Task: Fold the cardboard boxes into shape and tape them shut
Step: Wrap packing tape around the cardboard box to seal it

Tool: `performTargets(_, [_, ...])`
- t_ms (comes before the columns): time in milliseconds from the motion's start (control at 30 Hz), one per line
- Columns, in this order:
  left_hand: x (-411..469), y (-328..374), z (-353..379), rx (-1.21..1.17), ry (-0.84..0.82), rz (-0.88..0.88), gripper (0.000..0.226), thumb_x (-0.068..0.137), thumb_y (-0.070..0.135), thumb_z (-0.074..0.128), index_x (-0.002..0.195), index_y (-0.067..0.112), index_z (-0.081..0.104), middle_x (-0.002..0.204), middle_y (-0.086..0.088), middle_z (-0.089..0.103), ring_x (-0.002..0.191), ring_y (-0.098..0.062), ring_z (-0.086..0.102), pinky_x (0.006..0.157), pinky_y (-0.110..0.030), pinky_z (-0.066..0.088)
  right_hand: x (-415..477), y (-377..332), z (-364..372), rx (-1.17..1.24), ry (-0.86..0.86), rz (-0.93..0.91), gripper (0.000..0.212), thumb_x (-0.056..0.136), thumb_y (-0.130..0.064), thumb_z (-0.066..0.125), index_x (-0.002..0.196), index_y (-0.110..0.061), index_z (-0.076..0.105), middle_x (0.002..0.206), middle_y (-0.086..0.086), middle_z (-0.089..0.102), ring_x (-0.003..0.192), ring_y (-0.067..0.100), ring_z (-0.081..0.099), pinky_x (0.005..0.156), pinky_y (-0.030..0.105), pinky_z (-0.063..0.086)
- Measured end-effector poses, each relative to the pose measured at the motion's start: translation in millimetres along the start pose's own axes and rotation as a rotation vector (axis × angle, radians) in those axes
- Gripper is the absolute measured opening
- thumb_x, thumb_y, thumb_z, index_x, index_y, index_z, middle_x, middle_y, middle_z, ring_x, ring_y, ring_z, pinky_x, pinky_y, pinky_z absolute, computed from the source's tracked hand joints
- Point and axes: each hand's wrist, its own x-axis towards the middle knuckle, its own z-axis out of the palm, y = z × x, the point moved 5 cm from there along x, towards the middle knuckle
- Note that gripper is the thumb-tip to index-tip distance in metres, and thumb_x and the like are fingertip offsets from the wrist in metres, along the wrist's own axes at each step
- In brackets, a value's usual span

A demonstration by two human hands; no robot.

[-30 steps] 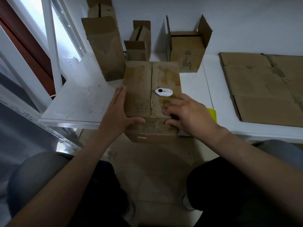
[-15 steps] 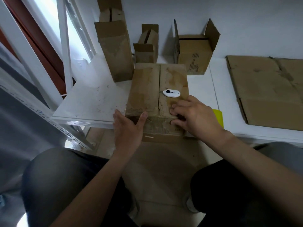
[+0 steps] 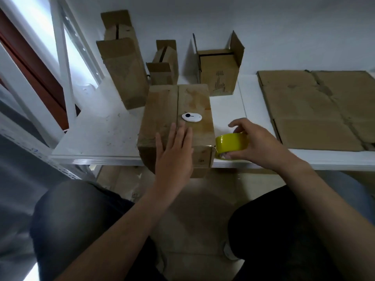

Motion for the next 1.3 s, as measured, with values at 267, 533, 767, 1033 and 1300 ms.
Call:
performTargets(267, [16.7, 33.1, 1.6, -0.153, 0.153, -0.029, 0.046, 0.105, 0.045, 0.036, 0.142, 0.025, 0.054, 0.156, 0.008, 0.044, 0.153, -0.014, 0.023, 0.125, -0.051, 0.009, -0.2, 16.1, 3.4, 0.21, 0.026, -0.108, 0.055, 0.062, -0.063, 0.083, 0.108, -0.043, 0.061, 0.098, -0.025, 0.063, 0.096, -0.005, 0.06, 0.073, 0.006, 0.042])
performTargets(533, [21.0, 36.1, 7.2, -0.165, 0.274, -0.087, 0.042, 0.099, 0.052, 0.044, 0.124, 0.025, 0.064, 0.144, 0.01, 0.057, 0.151, -0.02, 0.028, 0.123, -0.055, 0.012, 9.1, 26.4, 9.6, 0.076, -0.004, -0.121, 0.049, 0.067, -0.051, 0.089, 0.105, -0.042, 0.06, 0.094, -0.017, 0.063, 0.087, 0.008, 0.061, 0.071, 0.018, 0.045])
performTargets(767, [33.2, 47.4, 9.3, -0.026, 0.278, -0.22, 0.056, 0.089, 0.071, 0.046, 0.117, 0.026, 0.063, 0.131, 0.006, 0.063, 0.142, -0.023, 0.041, 0.116, -0.067, 0.016, 22.1, 11.4, 19.1, 0.059, -0.105, -0.153, 0.036, 0.073, -0.041, 0.086, 0.103, -0.025, 0.072, 0.09, -0.007, 0.071, 0.082, 0.011, 0.063, 0.071, 0.028, 0.051])
performTargets(1033, [17.2, 34.5, 10.1, -0.003, 0.392, -0.163, 0.041, 0.086, 0.05, 0.062, 0.118, 0.024, 0.064, 0.131, 0.006, 0.063, 0.135, -0.024, 0.047, 0.113, -0.064, 0.02, 26.5, 2.4, 28.7, -0.026, -0.154, -0.205, 0.043, 0.073, -0.055, 0.083, 0.105, -0.031, 0.067, 0.094, -0.01, 0.067, 0.085, 0.01, 0.06, 0.068, 0.024, 0.041])
performTargets(1300, [-4.2, -22.9, -1.0, -0.005, 0.41, -0.042, 0.042, 0.08, 0.054, 0.07, 0.113, 0.028, 0.072, 0.137, 0.006, 0.06, 0.138, -0.027, 0.045, 0.108, -0.07, 0.022, 22.0, -24.3, 64.1, 0.101, -0.28, -0.328, 0.065, 0.069, -0.078, 0.059, 0.127, -0.049, 0.051, 0.121, -0.019, 0.065, 0.096, -0.001, 0.053, 0.082, 0.021, 0.044])
